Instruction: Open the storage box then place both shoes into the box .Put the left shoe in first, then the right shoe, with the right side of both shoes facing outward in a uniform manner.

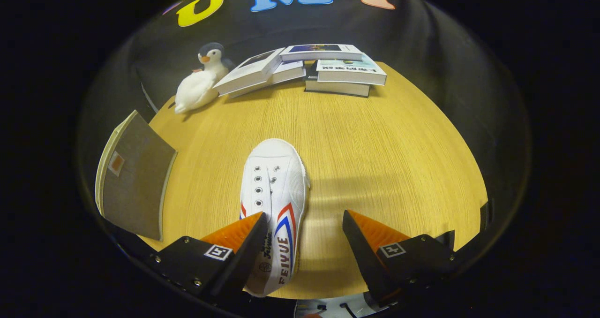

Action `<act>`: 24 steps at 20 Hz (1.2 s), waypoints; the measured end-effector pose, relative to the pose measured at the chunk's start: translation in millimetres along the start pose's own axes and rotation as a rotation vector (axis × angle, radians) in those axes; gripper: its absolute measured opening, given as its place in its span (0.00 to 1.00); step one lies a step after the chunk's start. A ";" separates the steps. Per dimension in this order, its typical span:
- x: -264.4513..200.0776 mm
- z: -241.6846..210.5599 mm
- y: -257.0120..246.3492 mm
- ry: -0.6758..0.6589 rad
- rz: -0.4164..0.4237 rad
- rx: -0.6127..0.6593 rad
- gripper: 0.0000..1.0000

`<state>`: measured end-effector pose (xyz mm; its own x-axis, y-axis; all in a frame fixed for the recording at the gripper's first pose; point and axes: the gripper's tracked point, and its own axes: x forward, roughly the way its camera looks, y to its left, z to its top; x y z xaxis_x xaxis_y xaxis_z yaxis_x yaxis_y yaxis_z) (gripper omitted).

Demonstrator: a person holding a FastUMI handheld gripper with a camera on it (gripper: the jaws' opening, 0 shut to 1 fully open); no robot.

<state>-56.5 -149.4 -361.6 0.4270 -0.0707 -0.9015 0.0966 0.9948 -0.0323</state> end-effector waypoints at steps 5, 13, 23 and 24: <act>11.3 -9.0 3.2 0.049 0.002 -0.026 0.98; 11.4 -10.1 22.8 0.068 0.035 -0.049 0.41; -2.1 -4.5 30.5 0.039 0.027 0.187 0.00; -7.8 -2.3 33.3 0.034 0.034 0.195 0.00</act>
<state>-58.7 -115.6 -356.6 0.4026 -0.0316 -0.9148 0.2560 0.9634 0.0794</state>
